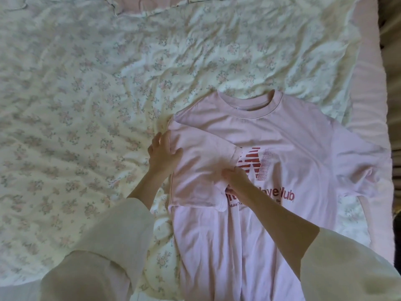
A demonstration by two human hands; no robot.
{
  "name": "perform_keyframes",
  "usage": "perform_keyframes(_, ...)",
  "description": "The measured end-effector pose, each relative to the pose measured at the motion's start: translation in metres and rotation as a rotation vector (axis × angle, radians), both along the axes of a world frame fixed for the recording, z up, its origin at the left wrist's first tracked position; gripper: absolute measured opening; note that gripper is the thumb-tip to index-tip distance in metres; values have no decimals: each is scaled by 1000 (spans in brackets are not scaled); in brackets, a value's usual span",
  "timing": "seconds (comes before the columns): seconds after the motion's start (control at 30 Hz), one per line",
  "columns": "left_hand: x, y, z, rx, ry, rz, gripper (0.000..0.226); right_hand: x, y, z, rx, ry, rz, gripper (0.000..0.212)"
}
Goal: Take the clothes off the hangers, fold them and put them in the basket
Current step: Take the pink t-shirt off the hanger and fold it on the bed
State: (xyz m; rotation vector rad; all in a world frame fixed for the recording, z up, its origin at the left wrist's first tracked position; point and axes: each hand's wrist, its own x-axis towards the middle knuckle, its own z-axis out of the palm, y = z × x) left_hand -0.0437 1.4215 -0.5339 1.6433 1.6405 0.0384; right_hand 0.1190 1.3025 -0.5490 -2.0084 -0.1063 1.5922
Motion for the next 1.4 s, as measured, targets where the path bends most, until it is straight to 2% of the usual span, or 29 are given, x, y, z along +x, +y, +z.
perform_keyframes(0.1,18,6,2,184,161,-254,72,14,1,21,244,-543,46,21)
perform_keyframes(0.17,32,15,6,261,241,-480,76,32,-5,30,346,-694,42,17)
perform_keyframes(0.2,41,21,7,255,272,-568,78,44,-8,30,355,-707,32,15)
perform_keyframes(0.27,59,29,7,201,301,-650,77,61,-17,22,298,-668,33,18)
perform_keyframes(0.33,78,32,6,175,321,-674,70,71,-26,12,178,-540,45,11)
perform_keyframes(0.37,87,32,5,185,347,-694,67,75,-33,8,113,-421,30,9)
perform_keyframes(0.43,98,34,0,203,401,-732,66,78,-47,2,34,-132,20,30)
perform_keyframes(0.47,101,36,-4,201,407,-727,64,78,-54,2,10,-28,66,32)
perform_keyframes(0.57,105,41,-15,188,397,-620,54,79,-68,1,12,141,163,11)
perform_keyframes(0.63,107,43,-16,205,450,-580,42,81,-71,1,90,115,147,12)
perform_keyframes(0.7,111,41,-16,243,480,-591,35,84,-71,1,181,147,1,15)
perform_keyframes(0.77,114,38,-14,309,388,-517,29,88,-73,3,242,198,-61,17)
perform_keyframes(0.83,120,32,-11,372,266,-396,23,92,-76,5,266,134,57,15)
perform_keyframes(0.9,125,25,-7,377,206,-284,21,95,-79,8,233,-46,286,10)
perform_keyframes(0.97,127,20,-9,349,215,-195,19,96,-80,11,165,-242,543,15)
perform_keyframes(1.03,129,16,-11,328,270,-195,21,96,-79,10,99,-288,708,21)
perform_keyframes(1.1,132,13,-14,321,325,-292,35,98,-76,5,33,-275,758,27)
perform_keyframes(1.17,137,7,-14,332,364,-418,51,101,-74,-1,-2,-248,628,28)
perform_keyframes(1.27,149,-17,-19,380,364,-548,60,111,-79,-4,15,-174,171,25)
perform_keyframes(1.4,167,-78,-34,364,304,-600,63,147,-98,-3,63,-298,-330,25)
